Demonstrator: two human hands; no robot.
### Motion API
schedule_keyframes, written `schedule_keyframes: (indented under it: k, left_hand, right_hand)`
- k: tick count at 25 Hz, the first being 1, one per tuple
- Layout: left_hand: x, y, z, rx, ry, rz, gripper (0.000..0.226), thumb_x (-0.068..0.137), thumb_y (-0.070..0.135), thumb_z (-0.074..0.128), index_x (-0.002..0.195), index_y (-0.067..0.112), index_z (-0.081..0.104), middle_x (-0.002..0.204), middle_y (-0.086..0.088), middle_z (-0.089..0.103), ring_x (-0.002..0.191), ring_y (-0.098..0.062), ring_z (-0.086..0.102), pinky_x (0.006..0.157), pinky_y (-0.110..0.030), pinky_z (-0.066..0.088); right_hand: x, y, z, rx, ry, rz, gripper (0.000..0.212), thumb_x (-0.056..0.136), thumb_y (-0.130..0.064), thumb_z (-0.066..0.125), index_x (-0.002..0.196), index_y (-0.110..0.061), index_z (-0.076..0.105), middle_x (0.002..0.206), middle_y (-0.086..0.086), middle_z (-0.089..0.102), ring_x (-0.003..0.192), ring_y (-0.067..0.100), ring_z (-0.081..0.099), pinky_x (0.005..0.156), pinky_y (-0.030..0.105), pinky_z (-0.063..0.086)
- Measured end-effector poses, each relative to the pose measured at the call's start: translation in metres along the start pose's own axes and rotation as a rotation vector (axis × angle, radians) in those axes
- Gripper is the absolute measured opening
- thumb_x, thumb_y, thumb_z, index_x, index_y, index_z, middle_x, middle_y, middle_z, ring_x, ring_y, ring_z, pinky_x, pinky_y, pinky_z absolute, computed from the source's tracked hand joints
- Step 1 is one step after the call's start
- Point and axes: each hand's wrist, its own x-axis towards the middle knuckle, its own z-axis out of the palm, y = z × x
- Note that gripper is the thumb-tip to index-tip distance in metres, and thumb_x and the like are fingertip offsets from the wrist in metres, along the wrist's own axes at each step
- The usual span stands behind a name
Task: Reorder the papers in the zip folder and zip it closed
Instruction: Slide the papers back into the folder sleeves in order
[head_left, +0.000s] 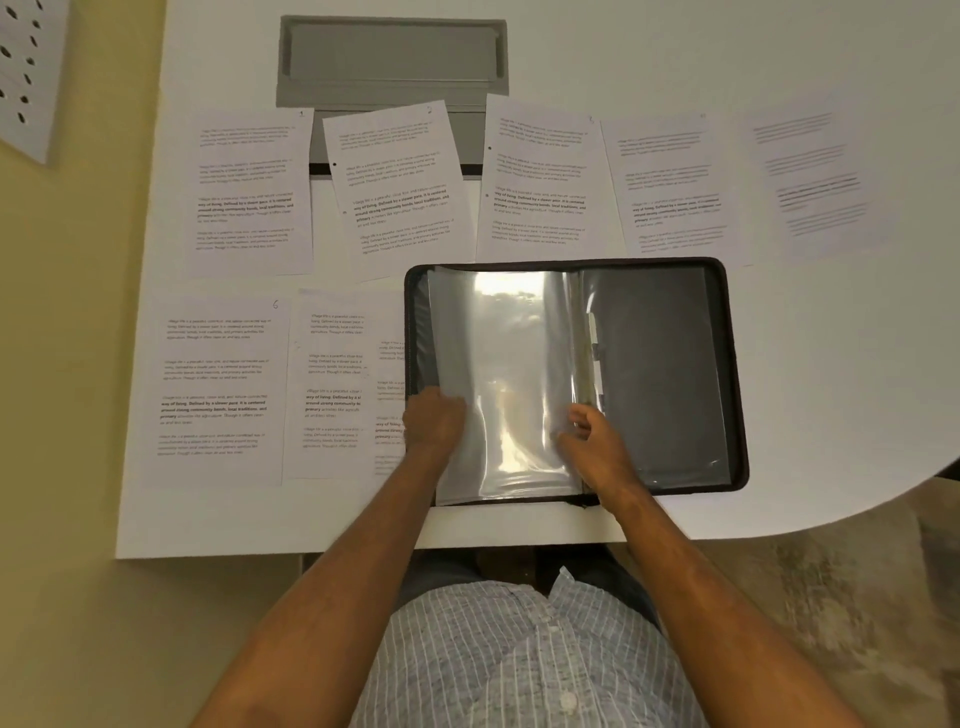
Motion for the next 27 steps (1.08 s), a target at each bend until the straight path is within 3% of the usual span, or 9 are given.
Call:
schedule_keyframes:
  k: [2, 5, 7, 12, 16, 19, 24, 27]
  left_hand:
    - [-0.008, 0.002, 0.001, -0.184, -0.048, 0.057, 0.014, 0.096, 0.022, 0.058, 0.086, 0.013, 0.056, 0.088, -0.007, 0.06, 0.088, -0.025, 0.058, 0.071, -0.032, 0.048]
    - [-0.037, 0.022, 0.001, -0.337, -0.24, 0.113, 0.016, 0.098, 0.021, 0.061, 0.107, 0.008, 0.067, 0.103, -0.012, 0.07, 0.094, -0.024, 0.069, 0.075, -0.036, 0.059]
    - [-0.063, 0.046, 0.011, -0.425, -0.363, 0.15, 0.02, 0.1, 0.018, 0.06, 0.118, 0.01, 0.066, 0.109, -0.009, 0.073, 0.097, -0.023, 0.072, 0.072, -0.031, 0.061]
    - [-0.091, 0.094, 0.089, -0.556, -0.585, 0.094, 0.025, 0.1, 0.015, 0.063, 0.121, 0.002, 0.065, 0.114, -0.019, 0.073, 0.099, -0.029, 0.074, 0.083, -0.041, 0.063]
    - [-0.097, 0.123, 0.15, -0.552, -0.562, 0.007, 0.015, 0.093, 0.019, 0.074, 0.087, 0.009, 0.065, 0.078, -0.005, 0.068, 0.07, -0.014, 0.068, 0.066, -0.03, 0.061]
    - [-0.095, 0.138, 0.182, -0.533, -0.505, 0.002, 0.034, 0.087, 0.025, 0.081, 0.069, 0.017, 0.053, 0.068, 0.0, 0.065, 0.068, -0.015, 0.066, 0.066, -0.031, 0.057]
    - [-0.091, 0.149, 0.214, -0.432, -0.492, 0.06, 0.023, 0.096, 0.028, 0.071, 0.082, 0.011, 0.062, 0.086, -0.009, 0.071, 0.076, -0.019, 0.069, 0.07, -0.03, 0.054]
    - [-0.088, 0.147, 0.218, -0.372, -0.472, 0.095, 0.017, 0.099, 0.018, 0.065, 0.085, 0.01, 0.069, 0.091, -0.011, 0.073, 0.075, -0.014, 0.065, 0.073, -0.028, 0.053]
  right_hand:
    - [0.006, -0.001, -0.014, 0.084, -0.066, 0.061, 0.05, 0.101, -0.027, 0.063, 0.148, -0.025, 0.048, 0.136, -0.009, 0.056, 0.12, 0.013, 0.055, 0.094, 0.029, 0.051]
    - [0.018, 0.003, -0.037, 0.187, -0.166, 0.125, 0.047, 0.1, -0.034, 0.065, 0.144, -0.026, 0.052, 0.134, -0.005, 0.061, 0.12, 0.014, 0.059, 0.101, 0.036, 0.051]
    - [0.023, 0.007, -0.055, 0.278, -0.208, 0.145, 0.045, 0.098, -0.037, 0.068, 0.14, -0.024, 0.056, 0.128, -0.002, 0.069, 0.117, 0.016, 0.066, 0.104, 0.04, 0.053]
    - [0.019, 0.004, -0.111, 0.466, -0.163, 0.076, 0.034, 0.106, -0.041, 0.052, 0.129, -0.02, 0.065, 0.114, 0.003, 0.077, 0.105, 0.023, 0.073, 0.092, 0.042, 0.059]
    - [0.025, 0.01, -0.165, 0.488, -0.078, 0.048, 0.038, 0.107, -0.044, 0.048, 0.132, -0.02, 0.063, 0.118, 0.002, 0.076, 0.106, 0.021, 0.074, 0.089, 0.04, 0.059]
    - [0.036, 0.018, -0.194, 0.424, -0.031, 0.041, 0.037, 0.105, -0.048, 0.05, 0.13, -0.024, 0.064, 0.121, 0.0, 0.074, 0.109, 0.02, 0.073, 0.093, 0.04, 0.059]
    - [0.053, 0.027, -0.213, 0.268, 0.027, 0.022, 0.03, 0.105, -0.045, 0.053, 0.127, -0.025, 0.06, 0.118, -0.002, 0.07, 0.108, 0.019, 0.069, 0.09, 0.035, 0.058]
    - [0.061, 0.035, -0.214, 0.074, 0.247, -0.025, 0.035, 0.102, -0.037, 0.06, 0.135, -0.024, 0.056, 0.13, -0.008, 0.06, 0.113, 0.013, 0.059, 0.095, 0.03, 0.05]
